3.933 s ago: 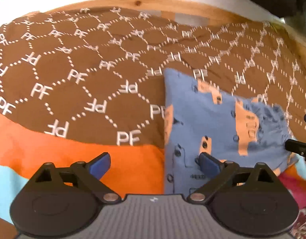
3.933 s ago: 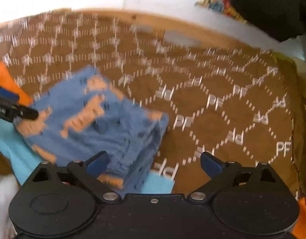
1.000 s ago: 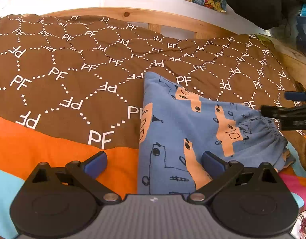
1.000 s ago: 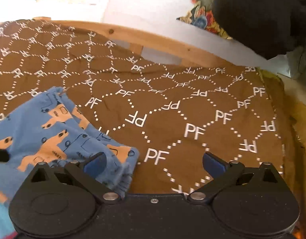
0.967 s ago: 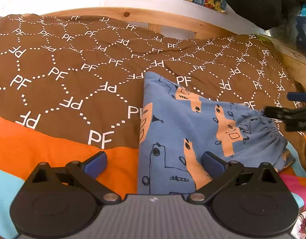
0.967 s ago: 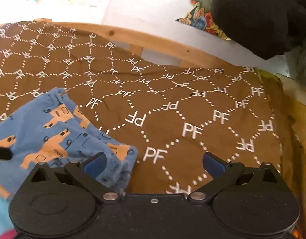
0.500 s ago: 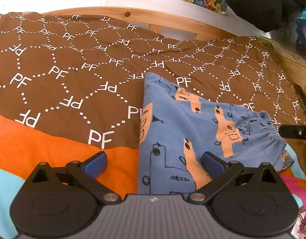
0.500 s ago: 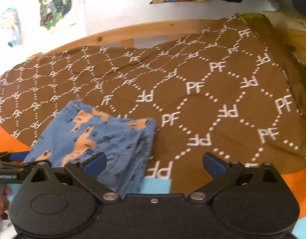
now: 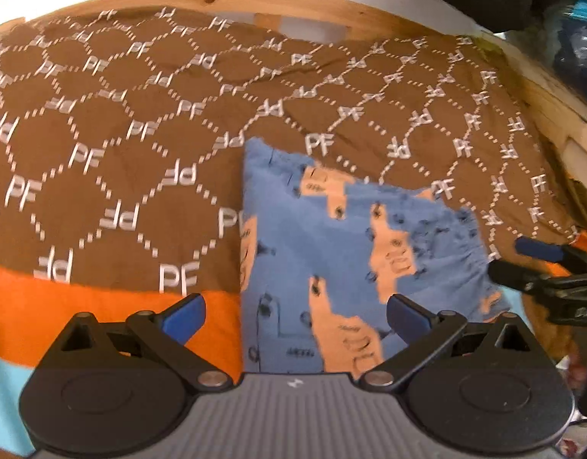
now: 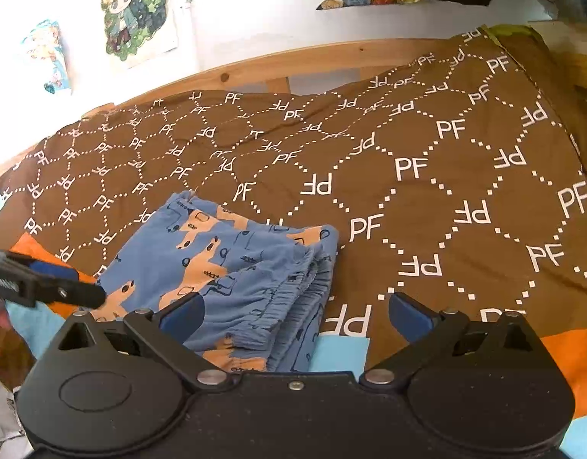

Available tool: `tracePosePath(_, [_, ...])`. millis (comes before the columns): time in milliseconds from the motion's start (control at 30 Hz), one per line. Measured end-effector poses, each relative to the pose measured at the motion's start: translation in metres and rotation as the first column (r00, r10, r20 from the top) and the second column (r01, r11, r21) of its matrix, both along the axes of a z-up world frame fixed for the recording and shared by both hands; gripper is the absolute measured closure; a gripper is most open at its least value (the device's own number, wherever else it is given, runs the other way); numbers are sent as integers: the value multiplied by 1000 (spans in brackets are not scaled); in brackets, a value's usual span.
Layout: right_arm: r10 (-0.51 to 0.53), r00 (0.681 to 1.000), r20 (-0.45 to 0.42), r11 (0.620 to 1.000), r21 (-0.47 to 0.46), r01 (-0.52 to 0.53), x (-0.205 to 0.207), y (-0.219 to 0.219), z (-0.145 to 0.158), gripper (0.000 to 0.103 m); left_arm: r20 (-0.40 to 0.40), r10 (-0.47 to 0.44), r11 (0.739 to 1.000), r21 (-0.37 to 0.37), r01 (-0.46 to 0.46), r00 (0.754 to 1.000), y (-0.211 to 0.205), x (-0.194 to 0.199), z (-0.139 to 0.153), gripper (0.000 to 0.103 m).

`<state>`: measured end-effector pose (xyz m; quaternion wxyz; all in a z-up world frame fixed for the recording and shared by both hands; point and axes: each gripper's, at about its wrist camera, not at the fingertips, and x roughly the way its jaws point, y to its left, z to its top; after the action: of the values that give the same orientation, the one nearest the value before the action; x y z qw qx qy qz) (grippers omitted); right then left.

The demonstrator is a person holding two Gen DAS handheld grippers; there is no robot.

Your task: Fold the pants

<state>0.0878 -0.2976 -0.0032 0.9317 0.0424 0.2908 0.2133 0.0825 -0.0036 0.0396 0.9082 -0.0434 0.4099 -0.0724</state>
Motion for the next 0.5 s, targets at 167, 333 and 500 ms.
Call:
tracePosePath(167, [-3, 1000, -5, 998, 63, 3, 7, -11, 0, 1, 26, -23, 998, -59, 25, 999, 5, 9, 4, 0])
tracePosePath(333, [48, 999, 1, 992, 119, -48, 20, -18, -2, 1, -27, 26, 984, -173, -30, 999, 18, 16, -26, 0])
tracePosePath(500, [170, 985, -23, 968, 191, -162, 57, -15, -8, 1, 1, 48, 959, -278, -46, 999, 35, 9, -45, 0])
